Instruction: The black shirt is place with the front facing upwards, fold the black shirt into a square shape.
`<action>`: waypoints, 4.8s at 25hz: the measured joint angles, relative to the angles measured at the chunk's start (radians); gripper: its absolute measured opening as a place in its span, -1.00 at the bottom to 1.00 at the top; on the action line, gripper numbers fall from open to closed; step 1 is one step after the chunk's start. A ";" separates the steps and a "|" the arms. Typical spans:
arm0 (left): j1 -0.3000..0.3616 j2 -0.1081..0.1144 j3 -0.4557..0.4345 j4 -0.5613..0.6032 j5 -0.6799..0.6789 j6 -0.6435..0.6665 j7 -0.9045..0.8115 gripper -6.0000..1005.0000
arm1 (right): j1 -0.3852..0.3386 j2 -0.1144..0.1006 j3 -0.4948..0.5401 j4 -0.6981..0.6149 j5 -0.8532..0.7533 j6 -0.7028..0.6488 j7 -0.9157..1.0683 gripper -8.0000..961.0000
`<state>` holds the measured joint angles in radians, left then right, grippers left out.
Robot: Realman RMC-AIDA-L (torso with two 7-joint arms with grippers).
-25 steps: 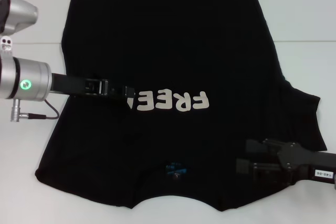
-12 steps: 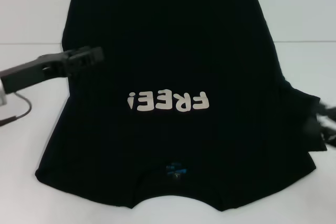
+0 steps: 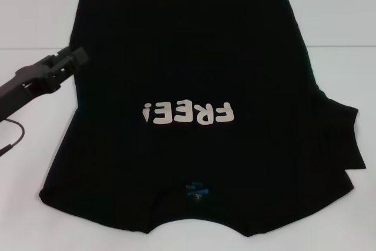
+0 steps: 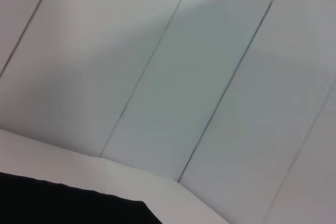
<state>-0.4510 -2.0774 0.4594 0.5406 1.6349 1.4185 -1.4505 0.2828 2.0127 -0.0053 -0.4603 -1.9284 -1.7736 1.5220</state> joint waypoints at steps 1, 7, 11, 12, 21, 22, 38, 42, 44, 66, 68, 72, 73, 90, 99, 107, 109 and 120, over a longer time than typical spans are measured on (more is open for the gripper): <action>-0.002 -0.003 0.001 0.000 0.002 0.001 0.010 -0.04 | 0.006 -0.011 -0.007 -0.009 -0.005 0.002 0.049 0.93; -0.005 -0.007 0.002 -0.008 0.007 -0.001 0.056 -0.04 | 0.035 -0.108 -0.055 -0.099 -0.084 0.124 0.422 0.91; -0.004 -0.007 0.005 -0.015 0.008 -0.002 0.089 -0.04 | 0.065 -0.181 -0.154 -0.122 -0.182 0.211 0.603 0.90; -0.002 -0.007 0.006 -0.016 0.009 -0.003 0.100 -0.04 | 0.078 -0.192 -0.173 -0.123 -0.211 0.226 0.631 0.90; 0.004 -0.010 0.012 -0.040 0.010 -0.014 0.160 -0.04 | 0.207 -0.182 -0.285 -0.109 -0.392 0.326 0.733 0.88; 0.007 -0.012 0.012 -0.040 0.010 -0.014 0.166 -0.04 | 0.221 -0.181 -0.299 -0.109 -0.411 0.340 0.754 0.88; 0.020 -0.021 0.009 -0.041 0.010 -0.016 0.196 -0.05 | 0.323 -0.201 -0.418 -0.115 -0.499 0.368 0.930 0.85; 0.024 -0.021 0.006 -0.041 0.009 -0.016 0.197 -0.05 | 0.327 -0.182 -0.436 -0.109 -0.499 0.406 0.923 0.84; 0.026 -0.021 0.006 -0.041 0.005 -0.016 0.197 -0.05 | 0.331 -0.168 -0.446 -0.109 -0.499 0.429 0.919 0.83; 0.040 -0.022 0.004 -0.037 0.000 -0.016 0.197 -0.06 | 0.356 -0.086 -0.483 -0.094 -0.496 0.609 0.852 0.78; 0.042 -0.021 0.004 -0.038 0.000 -0.016 0.197 -0.06 | 0.358 -0.084 -0.486 -0.089 -0.495 0.619 0.852 0.78; 0.047 -0.021 0.004 -0.039 0.000 -0.015 0.197 -0.06 | 0.361 -0.083 -0.481 -0.074 -0.492 0.642 0.852 0.77; 0.049 -0.021 0.004 -0.039 0.000 -0.015 0.197 -0.06 | 0.361 -0.083 -0.480 -0.072 -0.492 0.646 0.854 0.77; 0.047 -0.021 0.001 -0.038 -0.003 -0.015 0.197 -0.06 | 0.363 -0.081 -0.487 -0.045 -0.492 0.680 0.863 -0.78; 0.045 -0.023 0.001 -0.040 -0.004 -0.015 0.206 -0.06 | 0.353 -0.083 -0.476 -0.051 -0.483 0.677 0.861 -0.96; 0.044 -0.023 -0.001 -0.041 -0.004 -0.017 0.206 -0.06 | 0.329 -0.104 -0.474 -0.054 -0.442 0.655 0.857 -0.93; 0.044 -0.023 -0.001 -0.041 -0.004 -0.021 0.206 -0.06 | 0.319 -0.113 -0.472 -0.056 -0.430 0.641 0.856 -0.92; 0.027 -0.024 -0.003 -0.041 -0.005 -0.037 0.206 -0.07 | 0.274 -0.141 -0.437 -0.081 -0.365 0.538 0.829 -0.87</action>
<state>-0.4236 -2.1013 0.4563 0.5001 1.6300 1.3813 -1.2440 0.5570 1.8716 -0.4419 -0.5415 -2.2932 -1.2353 2.3506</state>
